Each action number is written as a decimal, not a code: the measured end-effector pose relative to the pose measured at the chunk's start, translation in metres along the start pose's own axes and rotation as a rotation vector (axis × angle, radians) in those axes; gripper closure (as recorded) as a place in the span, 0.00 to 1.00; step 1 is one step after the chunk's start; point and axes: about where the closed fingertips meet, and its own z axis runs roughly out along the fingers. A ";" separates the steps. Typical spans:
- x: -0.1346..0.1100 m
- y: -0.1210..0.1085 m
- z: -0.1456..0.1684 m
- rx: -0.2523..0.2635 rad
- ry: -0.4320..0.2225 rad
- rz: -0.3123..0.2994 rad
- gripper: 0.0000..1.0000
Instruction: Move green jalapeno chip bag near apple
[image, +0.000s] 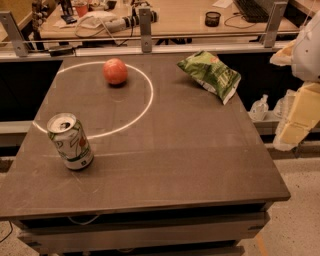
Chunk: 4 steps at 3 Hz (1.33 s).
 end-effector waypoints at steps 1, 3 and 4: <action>0.000 0.000 0.000 0.000 0.000 0.000 0.00; 0.007 -0.008 -0.008 0.090 -0.100 0.051 0.00; 0.022 -0.024 -0.015 0.199 -0.262 0.128 0.00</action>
Offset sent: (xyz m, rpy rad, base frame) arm 0.0116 -0.0001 0.0046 0.0324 -0.0638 0.0185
